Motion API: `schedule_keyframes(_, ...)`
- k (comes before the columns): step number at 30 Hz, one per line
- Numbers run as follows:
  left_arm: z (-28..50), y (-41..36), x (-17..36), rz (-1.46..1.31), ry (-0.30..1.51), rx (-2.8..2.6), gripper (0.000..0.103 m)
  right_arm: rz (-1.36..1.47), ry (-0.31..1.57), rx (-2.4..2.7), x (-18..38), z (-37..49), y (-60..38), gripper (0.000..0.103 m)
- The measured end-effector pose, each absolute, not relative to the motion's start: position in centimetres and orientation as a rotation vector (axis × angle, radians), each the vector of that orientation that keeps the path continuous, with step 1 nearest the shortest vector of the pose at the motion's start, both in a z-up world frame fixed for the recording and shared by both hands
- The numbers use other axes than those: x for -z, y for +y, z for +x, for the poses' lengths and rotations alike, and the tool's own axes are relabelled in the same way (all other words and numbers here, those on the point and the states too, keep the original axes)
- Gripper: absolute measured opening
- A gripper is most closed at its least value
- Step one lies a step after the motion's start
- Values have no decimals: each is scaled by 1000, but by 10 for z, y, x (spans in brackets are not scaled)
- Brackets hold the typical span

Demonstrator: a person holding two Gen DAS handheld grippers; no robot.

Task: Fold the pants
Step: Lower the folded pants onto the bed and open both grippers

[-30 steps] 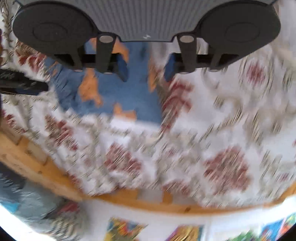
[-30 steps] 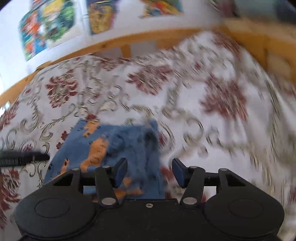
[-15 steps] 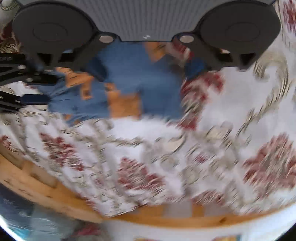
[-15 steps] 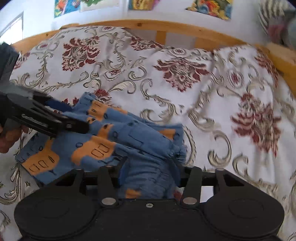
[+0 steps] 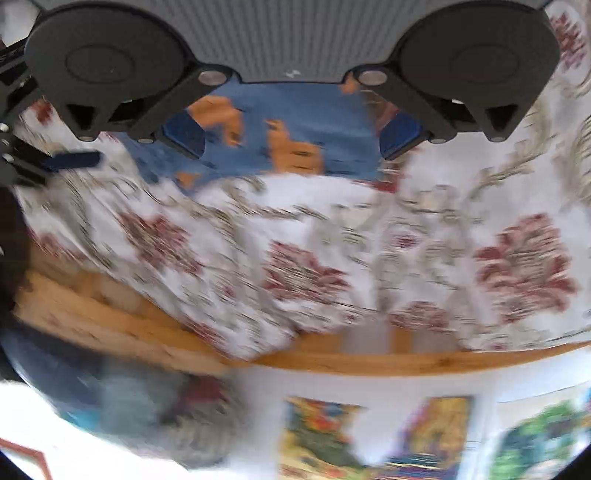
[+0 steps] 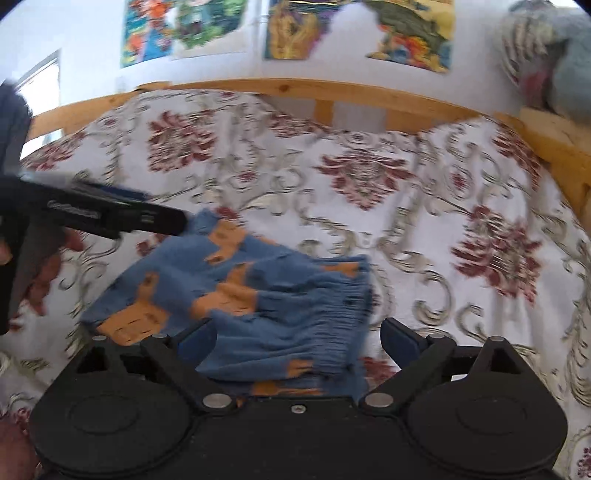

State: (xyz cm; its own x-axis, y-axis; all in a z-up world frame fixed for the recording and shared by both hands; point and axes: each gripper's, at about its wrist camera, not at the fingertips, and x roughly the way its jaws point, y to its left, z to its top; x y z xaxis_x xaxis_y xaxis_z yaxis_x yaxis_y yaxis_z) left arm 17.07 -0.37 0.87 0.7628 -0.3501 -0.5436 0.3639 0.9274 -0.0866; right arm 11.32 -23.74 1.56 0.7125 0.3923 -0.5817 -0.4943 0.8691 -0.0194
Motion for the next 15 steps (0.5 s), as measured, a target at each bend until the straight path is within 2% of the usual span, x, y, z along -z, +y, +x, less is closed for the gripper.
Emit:
schedule_keyframes(3,185,-21,6,115,693,480,103,-172,627,-540,-12,112,-229,95)
schedule_keyframes(5,190,-26,17,172,738,474,103,-154,660,-553,-10,114,-229,88)
schedule_keyframes(10,176,-9,25,140,769,424,103,-121,755,-500,-2,116,-242,81)
schedule_keyframes(15,144,2,15,65,776,327,103,-73,654,-475,-23,106,-248,81)
